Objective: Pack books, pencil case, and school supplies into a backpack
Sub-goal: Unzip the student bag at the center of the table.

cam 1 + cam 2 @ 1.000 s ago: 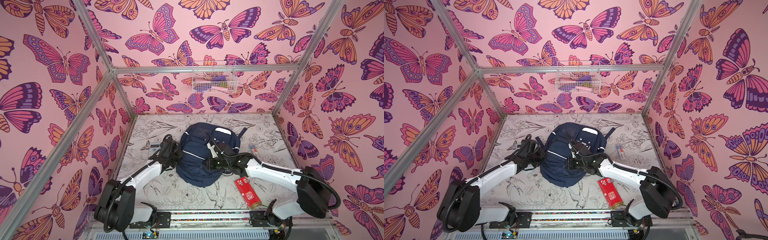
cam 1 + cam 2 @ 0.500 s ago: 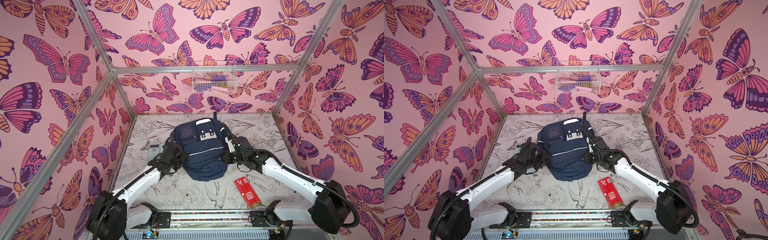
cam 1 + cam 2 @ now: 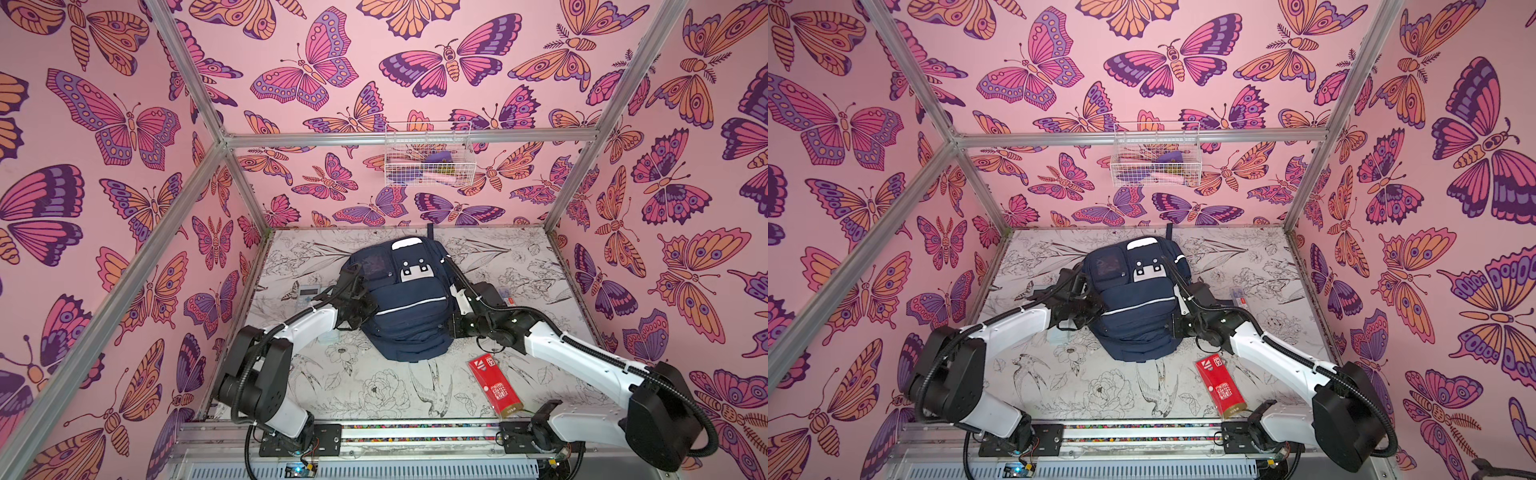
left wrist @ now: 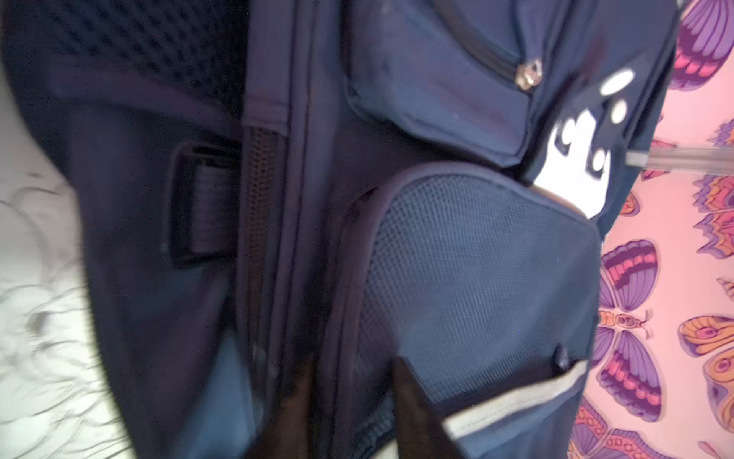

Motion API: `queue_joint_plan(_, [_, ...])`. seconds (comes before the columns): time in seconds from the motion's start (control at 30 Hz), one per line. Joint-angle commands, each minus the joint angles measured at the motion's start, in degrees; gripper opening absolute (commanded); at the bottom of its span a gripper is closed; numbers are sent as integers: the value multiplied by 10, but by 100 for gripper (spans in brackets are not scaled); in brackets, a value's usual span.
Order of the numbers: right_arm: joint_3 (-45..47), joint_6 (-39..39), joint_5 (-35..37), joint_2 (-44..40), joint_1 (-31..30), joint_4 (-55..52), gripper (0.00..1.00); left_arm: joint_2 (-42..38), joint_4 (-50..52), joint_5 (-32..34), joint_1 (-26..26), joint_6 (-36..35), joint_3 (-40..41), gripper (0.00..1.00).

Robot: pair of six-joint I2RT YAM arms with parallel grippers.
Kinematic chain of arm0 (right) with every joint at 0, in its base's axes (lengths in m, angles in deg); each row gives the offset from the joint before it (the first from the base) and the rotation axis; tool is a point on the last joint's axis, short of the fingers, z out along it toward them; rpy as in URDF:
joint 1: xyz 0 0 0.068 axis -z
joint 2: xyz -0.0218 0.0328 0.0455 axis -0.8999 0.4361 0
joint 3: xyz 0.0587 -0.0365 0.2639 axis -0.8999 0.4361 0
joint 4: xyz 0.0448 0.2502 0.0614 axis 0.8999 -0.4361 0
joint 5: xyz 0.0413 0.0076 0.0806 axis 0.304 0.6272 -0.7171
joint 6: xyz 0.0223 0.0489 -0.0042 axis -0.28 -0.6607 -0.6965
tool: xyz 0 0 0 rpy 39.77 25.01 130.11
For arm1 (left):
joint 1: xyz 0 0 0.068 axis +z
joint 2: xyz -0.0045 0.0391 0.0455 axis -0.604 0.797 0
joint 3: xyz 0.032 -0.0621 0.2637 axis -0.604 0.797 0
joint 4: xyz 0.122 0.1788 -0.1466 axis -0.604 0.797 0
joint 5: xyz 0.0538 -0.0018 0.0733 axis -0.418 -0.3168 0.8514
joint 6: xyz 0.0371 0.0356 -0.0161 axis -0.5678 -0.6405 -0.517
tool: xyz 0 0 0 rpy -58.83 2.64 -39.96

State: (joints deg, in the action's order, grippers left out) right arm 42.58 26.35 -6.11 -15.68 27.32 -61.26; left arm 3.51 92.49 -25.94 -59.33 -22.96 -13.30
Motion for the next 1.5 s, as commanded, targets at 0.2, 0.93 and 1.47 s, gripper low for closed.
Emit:
queue_joint_plan(0.2, [6, -38, -15, 41, -79, 103, 0, -59, -122, -44, -3, 183, 50, 0])
queue_joint_plan(0.93, [-87, -69, -86, 199, -156, 327, 0, -129, -210, 44, -62, 400, 104, 0])
queue_joint_plan(1.47, [-108, -14, 64, 141, -202, 109, 62, -136, -87, 18, -51, 200, 64, 54])
